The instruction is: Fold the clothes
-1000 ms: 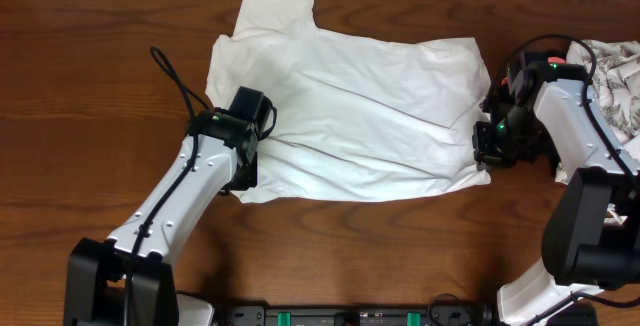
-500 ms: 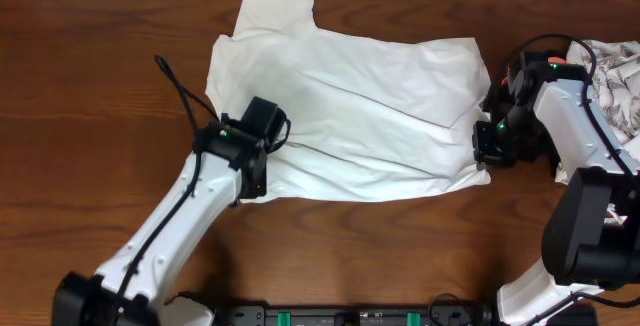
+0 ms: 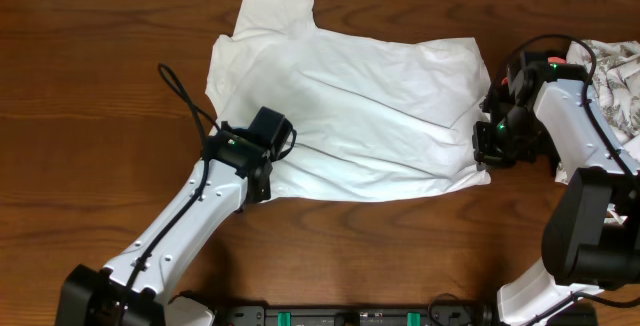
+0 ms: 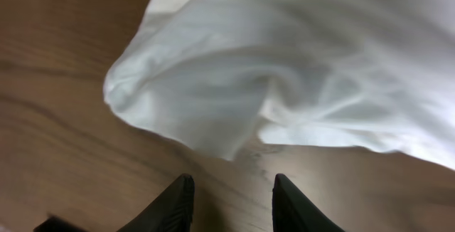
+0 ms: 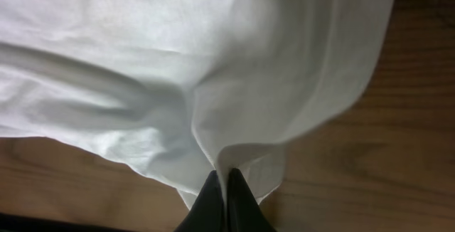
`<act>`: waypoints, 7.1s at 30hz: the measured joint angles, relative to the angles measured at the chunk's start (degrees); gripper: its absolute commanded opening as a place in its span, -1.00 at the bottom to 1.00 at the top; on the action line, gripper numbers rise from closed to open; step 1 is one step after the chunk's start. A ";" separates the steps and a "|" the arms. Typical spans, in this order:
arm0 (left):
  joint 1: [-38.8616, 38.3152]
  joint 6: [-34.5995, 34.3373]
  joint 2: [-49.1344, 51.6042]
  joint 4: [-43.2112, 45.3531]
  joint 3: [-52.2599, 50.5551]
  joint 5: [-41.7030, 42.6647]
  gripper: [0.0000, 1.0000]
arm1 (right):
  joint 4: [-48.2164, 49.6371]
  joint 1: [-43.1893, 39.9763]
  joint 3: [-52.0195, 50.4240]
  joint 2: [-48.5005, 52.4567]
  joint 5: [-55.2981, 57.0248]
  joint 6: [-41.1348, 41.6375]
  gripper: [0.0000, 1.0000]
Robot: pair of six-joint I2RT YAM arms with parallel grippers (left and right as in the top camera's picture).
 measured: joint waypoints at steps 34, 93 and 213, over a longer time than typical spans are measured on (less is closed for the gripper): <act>4.72 1.75 6.16 12.98 -1.92 -3.04 -0.77 | -0.46 0.00 0.00 0.00 0.00 -0.22 -0.97; 17.75 3.74 -26.01 15.93 -1.88 3.28 -0.88 | 12.63 -2.16 -0.15 -8.92 -2.14 3.39 -0.98; 22.18 12.79 7.65 48.48 -1.81 18.38 0.07 | 37.70 8.79 -0.13 2.45 1.11 4.87 -0.64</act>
